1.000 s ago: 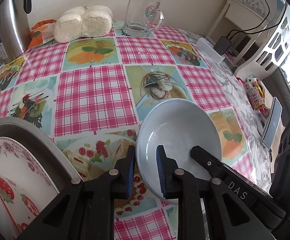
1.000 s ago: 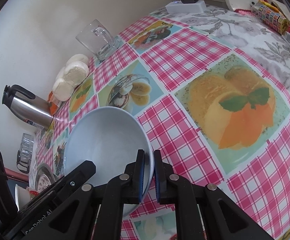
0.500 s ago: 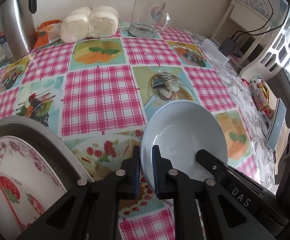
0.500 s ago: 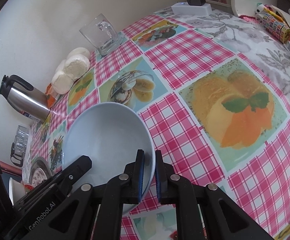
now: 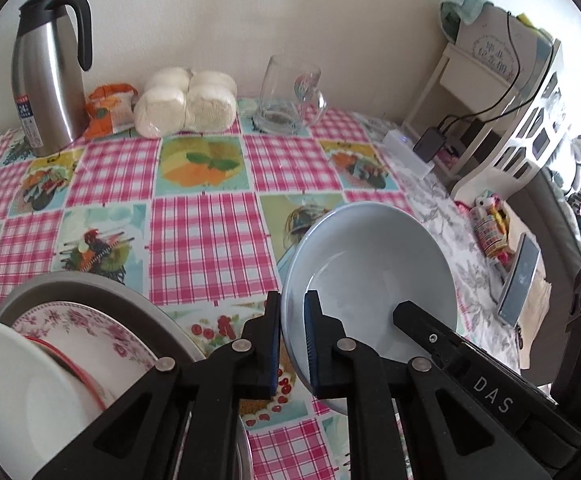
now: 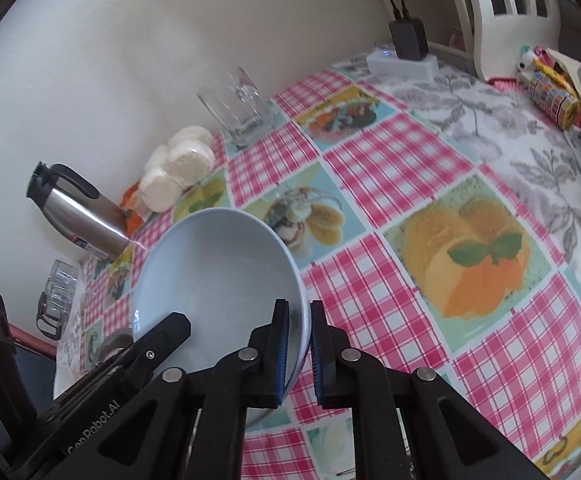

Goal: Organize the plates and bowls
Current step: 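Lift the pale blue bowl with the right tool over the steel tray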

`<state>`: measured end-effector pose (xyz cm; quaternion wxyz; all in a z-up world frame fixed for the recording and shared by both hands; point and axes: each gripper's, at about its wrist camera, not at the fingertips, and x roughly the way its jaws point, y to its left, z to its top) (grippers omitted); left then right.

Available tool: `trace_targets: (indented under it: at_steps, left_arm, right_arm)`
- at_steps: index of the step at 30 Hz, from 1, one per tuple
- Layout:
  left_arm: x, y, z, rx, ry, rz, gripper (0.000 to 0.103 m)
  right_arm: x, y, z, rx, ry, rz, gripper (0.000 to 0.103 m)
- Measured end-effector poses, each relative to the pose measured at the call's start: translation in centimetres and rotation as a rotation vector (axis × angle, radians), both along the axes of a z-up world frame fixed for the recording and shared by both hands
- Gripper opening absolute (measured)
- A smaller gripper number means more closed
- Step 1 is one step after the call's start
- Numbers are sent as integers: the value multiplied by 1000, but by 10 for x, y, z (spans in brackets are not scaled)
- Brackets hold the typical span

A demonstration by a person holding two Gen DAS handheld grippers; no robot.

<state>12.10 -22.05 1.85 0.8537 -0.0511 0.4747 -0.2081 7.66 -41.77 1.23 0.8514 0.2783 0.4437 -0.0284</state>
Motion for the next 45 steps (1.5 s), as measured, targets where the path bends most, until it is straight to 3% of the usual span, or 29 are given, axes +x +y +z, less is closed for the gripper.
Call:
trace_targets:
  at_steps: [8,19,30,45]
  left_arm:
    - [-8,18,38,-57,-69,14,11]
    - [-26,48,67,-115,-124,64,11]
    - [-43,86,85,-147,-164,106,11]
    - [-60,154,96,-195,-169,196,11]
  right_arm:
    - [-6,11,40,2,-84,17,11]
    - [-18,32,77,-11,-157,47,11]
    - [-29,65,104,-47,-215,92,11]
    - [-37,125,120,-58,-250,190,12]
